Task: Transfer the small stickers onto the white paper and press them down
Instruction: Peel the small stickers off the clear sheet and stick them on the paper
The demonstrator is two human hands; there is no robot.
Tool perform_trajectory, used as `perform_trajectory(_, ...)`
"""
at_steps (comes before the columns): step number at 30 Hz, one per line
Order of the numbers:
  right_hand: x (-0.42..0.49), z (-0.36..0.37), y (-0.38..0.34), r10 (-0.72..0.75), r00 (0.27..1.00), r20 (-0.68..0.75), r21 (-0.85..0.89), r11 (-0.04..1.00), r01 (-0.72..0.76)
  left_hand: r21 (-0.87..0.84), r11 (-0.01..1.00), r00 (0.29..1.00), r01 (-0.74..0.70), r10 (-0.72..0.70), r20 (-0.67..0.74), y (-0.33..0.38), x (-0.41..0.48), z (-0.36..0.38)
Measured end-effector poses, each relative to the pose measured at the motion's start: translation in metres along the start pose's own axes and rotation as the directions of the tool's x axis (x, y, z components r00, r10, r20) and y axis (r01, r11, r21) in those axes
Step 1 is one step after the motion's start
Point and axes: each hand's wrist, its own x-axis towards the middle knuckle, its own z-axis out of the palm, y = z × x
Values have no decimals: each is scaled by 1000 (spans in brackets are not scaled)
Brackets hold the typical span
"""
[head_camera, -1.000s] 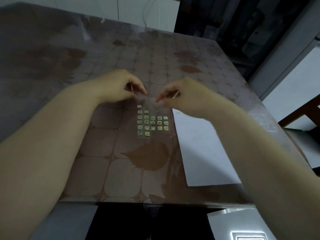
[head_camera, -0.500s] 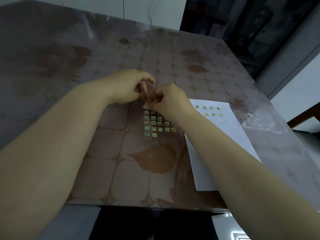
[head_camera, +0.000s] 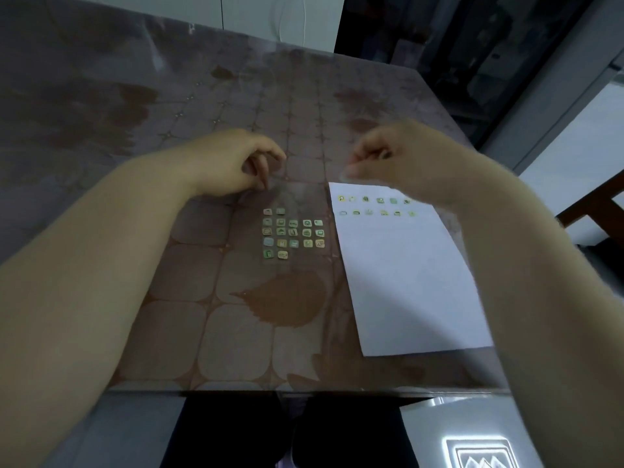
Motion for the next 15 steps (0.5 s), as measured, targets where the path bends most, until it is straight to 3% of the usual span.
perform_trajectory(3, -8, 11, 25, 86, 994, 70, -35, 996, -84, -4, 1000, 1000, -27, 27, 10, 1, 0, 0)
perform_trajectory(15, -9, 42, 41, 89, 994, 58, 75, 993, -93, 30, 999, 1000, -25, 25, 1, -5, 1, -1)
